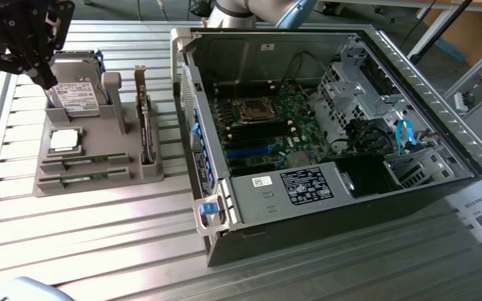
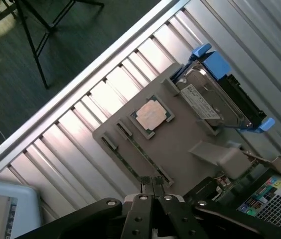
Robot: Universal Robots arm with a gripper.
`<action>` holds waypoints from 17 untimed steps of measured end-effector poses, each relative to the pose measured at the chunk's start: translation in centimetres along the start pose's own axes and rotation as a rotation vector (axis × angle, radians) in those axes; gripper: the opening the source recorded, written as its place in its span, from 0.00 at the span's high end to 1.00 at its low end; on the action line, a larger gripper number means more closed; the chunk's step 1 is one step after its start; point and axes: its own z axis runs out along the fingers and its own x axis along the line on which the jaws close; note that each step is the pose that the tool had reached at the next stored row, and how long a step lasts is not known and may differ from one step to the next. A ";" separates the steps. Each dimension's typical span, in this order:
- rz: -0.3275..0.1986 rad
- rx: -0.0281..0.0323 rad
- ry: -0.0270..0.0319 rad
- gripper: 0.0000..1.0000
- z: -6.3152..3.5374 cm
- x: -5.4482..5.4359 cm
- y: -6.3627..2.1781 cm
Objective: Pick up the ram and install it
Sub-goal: 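Pick up the ram and move it above insertion slot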
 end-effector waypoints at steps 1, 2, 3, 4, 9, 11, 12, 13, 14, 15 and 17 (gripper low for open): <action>-0.015 -0.0003 0.0007 0.90 0.01 0.0 0.00; -0.032 -0.0007 0.0016 0.90 0.01 0.0 0.00; -0.047 -0.0010 0.0023 0.90 0.01 0.0 0.00; -0.061 -0.0014 0.0029 0.90 0.01 0.0 0.00; -0.131 -0.0031 0.0060 0.90 0.02 0.0 0.00; -0.164 -0.0039 0.0074 0.90 0.02 0.0 0.00; -0.178 -0.0042 0.0080 0.90 0.02 0.0 0.00; -0.192 -0.0046 0.0087 0.90 0.01 0.0 0.00; -0.205 -0.0049 0.0093 0.90 0.02 0.0 0.00; -0.221 -0.0053 0.0099 0.90 0.02 0.0 0.00; -0.247 -0.0059 0.0111 0.90 0.02 0.0 0.00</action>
